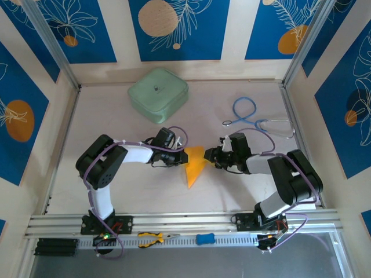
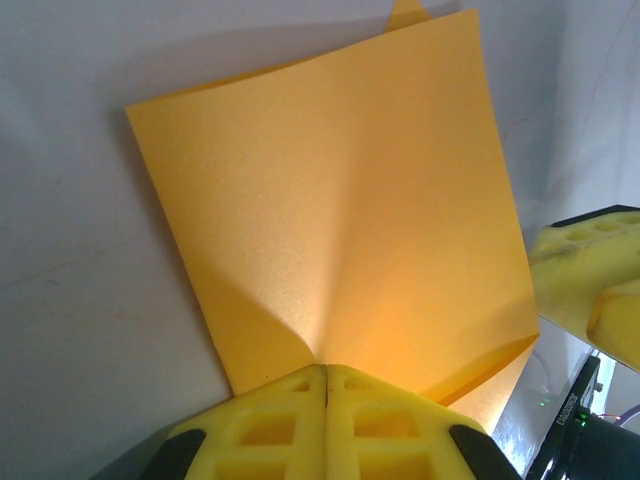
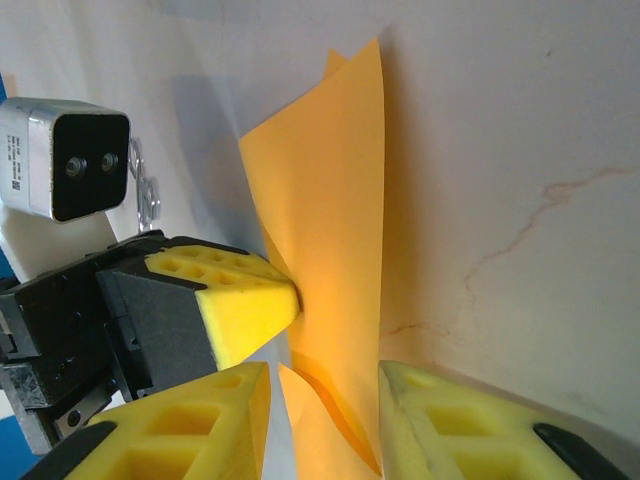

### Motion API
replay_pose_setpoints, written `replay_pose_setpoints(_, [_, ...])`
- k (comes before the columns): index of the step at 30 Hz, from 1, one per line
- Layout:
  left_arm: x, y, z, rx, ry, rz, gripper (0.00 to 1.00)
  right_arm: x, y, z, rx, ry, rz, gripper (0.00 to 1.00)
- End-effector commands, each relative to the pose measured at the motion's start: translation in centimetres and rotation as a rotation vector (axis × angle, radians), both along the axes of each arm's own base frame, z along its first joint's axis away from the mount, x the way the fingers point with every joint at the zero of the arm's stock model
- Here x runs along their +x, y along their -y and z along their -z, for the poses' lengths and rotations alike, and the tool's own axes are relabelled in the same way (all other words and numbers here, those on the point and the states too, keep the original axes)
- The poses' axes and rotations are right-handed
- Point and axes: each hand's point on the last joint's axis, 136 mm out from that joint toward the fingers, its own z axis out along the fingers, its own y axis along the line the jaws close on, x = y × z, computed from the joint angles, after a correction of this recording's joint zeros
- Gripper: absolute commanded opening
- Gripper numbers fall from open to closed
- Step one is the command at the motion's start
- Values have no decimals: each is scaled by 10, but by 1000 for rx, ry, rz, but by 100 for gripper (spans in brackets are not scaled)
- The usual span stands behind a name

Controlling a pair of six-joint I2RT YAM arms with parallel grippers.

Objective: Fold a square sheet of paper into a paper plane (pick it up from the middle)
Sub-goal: Fold the wing for the fifth time at the center of the table.

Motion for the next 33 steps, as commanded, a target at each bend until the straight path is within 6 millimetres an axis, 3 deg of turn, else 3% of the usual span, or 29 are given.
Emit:
replay_pose_setpoints(1, [-9, -9, 15, 41, -36, 6, 5, 2, -10, -9, 49, 37, -85, 34])
replay_pose_setpoints(21, [-9, -10, 11, 44, -32, 8, 5, 9, -10, 5, 60, -4, -128, 34])
replay_pose_setpoints(33, [-7, -8, 5, 36, -21, 22, 5, 13, -18, 13, 65, -39, -186, 27])
